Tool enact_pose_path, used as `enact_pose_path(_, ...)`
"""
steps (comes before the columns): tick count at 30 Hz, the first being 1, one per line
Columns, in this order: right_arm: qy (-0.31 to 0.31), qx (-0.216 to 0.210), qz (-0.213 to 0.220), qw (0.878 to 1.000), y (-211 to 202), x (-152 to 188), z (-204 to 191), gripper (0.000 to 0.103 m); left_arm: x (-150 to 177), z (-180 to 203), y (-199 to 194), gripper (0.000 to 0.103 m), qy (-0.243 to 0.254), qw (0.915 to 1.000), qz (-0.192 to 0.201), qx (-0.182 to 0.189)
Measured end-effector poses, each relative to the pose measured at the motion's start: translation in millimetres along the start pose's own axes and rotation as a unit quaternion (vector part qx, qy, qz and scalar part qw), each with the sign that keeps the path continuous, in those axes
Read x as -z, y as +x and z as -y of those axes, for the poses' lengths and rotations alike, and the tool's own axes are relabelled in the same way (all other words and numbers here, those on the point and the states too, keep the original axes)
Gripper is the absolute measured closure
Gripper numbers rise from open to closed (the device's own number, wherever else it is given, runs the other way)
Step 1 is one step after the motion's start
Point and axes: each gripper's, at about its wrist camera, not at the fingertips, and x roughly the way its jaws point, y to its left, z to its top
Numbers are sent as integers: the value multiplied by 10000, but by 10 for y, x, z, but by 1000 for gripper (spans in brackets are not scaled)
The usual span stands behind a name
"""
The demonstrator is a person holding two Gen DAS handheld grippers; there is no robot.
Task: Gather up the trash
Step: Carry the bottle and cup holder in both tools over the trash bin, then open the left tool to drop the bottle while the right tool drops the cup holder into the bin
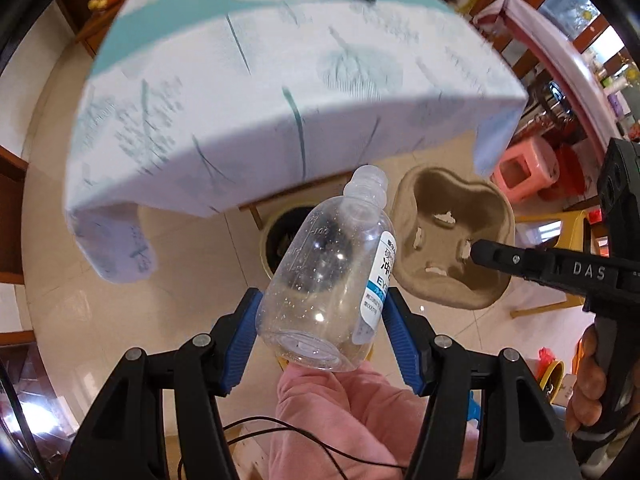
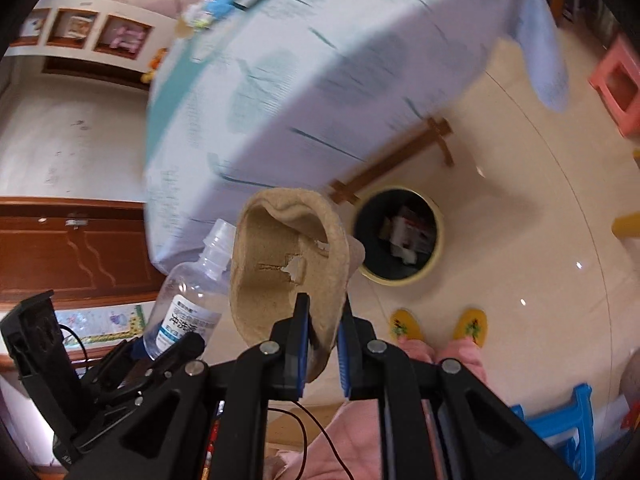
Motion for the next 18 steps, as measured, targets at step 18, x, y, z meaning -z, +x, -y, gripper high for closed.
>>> enact_pose_path(18, 579, 1249, 88, 9904, 1693, -278, 959, 91, -137, -290, 2539, 46, -230, 9985, -451, -182)
